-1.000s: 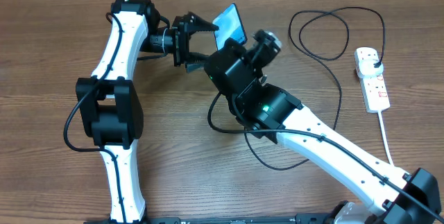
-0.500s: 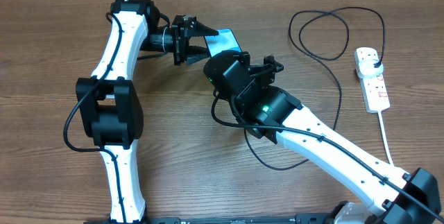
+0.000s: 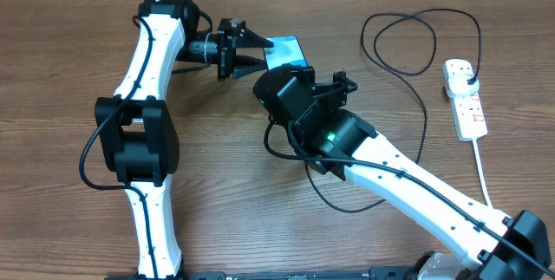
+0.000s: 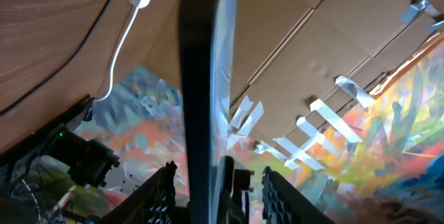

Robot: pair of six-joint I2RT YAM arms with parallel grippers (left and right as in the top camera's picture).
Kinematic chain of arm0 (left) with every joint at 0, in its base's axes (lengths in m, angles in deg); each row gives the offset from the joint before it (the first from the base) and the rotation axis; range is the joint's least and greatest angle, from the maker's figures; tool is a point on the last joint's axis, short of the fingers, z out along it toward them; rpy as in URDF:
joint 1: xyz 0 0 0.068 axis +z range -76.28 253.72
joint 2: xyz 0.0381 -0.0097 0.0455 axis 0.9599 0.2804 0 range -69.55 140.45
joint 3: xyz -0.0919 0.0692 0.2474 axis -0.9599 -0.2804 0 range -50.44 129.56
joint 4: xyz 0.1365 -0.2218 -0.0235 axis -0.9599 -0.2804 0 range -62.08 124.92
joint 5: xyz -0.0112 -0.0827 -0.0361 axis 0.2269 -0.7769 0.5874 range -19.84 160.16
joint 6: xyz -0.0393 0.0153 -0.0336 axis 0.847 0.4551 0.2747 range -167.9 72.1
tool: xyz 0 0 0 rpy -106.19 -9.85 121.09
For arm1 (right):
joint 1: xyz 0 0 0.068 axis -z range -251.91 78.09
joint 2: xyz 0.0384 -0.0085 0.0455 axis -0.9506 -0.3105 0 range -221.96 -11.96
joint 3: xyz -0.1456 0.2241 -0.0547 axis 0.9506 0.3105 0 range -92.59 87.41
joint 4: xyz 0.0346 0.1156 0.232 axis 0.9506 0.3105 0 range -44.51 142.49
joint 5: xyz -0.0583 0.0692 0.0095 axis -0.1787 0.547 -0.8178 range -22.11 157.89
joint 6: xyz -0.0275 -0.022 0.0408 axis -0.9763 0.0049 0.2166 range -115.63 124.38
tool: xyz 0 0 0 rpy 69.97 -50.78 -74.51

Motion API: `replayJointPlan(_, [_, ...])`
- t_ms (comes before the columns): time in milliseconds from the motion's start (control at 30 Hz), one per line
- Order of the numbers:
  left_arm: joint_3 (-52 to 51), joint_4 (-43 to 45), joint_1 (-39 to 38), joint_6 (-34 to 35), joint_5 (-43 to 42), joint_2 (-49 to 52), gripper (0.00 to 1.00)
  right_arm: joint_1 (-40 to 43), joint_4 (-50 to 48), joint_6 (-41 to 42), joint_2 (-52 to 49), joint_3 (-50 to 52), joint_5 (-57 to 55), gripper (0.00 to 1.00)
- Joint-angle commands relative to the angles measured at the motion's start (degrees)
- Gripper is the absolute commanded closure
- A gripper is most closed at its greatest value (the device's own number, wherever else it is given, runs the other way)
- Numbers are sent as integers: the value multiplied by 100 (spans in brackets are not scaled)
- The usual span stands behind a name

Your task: Plug charger to phone and switch on socket

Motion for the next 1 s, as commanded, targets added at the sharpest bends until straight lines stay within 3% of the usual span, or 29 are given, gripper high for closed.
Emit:
replayJointPlan(0, [101,122,0,343,85,13,56,-46,-59,33,138,-125,-197,96])
replayJointPlan(700, [101,599,-142,979,238,13,63,-72,-144,74,33,-125,-140,96])
replayJointPlan(867, [101,595,-142,981,238,13,72,-72,-144,72,33,-125,-136,96])
replayJointPlan(967, [101,595,-153,1093,236,13,84,-72,-146,68,33,-125,-9,96])
